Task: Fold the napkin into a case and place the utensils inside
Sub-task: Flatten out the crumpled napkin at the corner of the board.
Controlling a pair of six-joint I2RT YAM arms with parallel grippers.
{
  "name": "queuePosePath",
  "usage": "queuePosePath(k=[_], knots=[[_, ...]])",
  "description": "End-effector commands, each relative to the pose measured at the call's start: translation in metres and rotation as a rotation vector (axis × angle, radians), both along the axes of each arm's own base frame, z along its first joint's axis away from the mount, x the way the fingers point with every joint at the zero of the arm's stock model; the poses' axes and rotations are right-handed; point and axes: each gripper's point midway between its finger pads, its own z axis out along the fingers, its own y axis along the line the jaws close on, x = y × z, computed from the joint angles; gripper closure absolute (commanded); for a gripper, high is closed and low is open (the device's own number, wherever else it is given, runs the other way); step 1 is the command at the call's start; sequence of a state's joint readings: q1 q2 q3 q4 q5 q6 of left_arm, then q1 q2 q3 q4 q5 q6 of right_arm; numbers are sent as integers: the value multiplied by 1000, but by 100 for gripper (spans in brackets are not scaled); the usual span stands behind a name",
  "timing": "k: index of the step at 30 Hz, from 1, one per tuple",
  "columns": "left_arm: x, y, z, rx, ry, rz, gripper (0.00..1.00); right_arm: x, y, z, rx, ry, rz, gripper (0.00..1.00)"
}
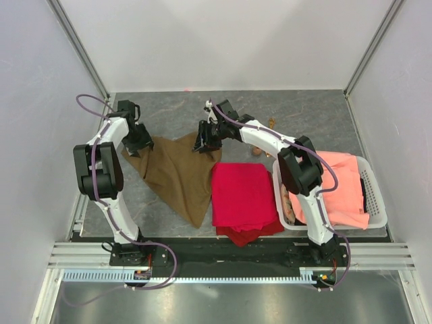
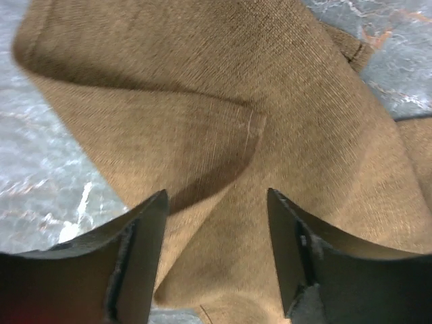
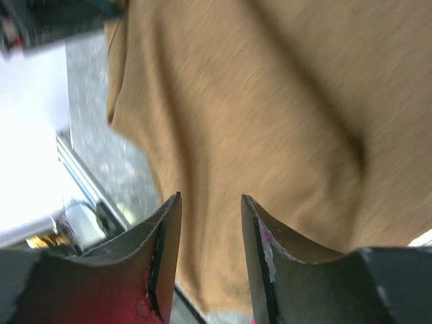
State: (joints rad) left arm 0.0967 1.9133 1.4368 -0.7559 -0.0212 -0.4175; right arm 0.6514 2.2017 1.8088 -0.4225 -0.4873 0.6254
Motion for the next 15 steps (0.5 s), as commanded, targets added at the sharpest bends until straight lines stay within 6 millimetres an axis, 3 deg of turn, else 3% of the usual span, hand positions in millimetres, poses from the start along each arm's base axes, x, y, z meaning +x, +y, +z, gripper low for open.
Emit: queuePosePath(k=[1,3,4,5,6,8,9,10,11,13,15], knots=[[24,2,8,-18,-56,-52,40,34,5,-6,32,42,-87,54],[26,5,1,-16,-47,-55,59,46,8,-6,37,27,-110,56],[26,5,1,-24,-45,-58,70,51,6,-17,12,30,-134,58],[22,8,1,-31,-29,-43,91,54,5,-20,8,33,-149,60],[19,8,11,-34,-46,-16,98,56,5,-21,10,38,-162,62],[8,12,22,-27,-67,26,98,61,1,-24,-4,28,-184,66],[5,13,45,-17,-120,51,98,63,-1,-26,-14,21,-191,67],[-1,19,53,16,-134,82,98,67,-5,-26,-25,6,-204,67],[-15,22,51,17,-116,112,98,71,-10,-30,-43,-3,-223,68],[-34,26,80,18,-176,196,98,78,-19,-35,-55,-2,-246,70],[-64,36,79,9,-153,317,98,86,-25,-38,-77,-22,-274,72]])
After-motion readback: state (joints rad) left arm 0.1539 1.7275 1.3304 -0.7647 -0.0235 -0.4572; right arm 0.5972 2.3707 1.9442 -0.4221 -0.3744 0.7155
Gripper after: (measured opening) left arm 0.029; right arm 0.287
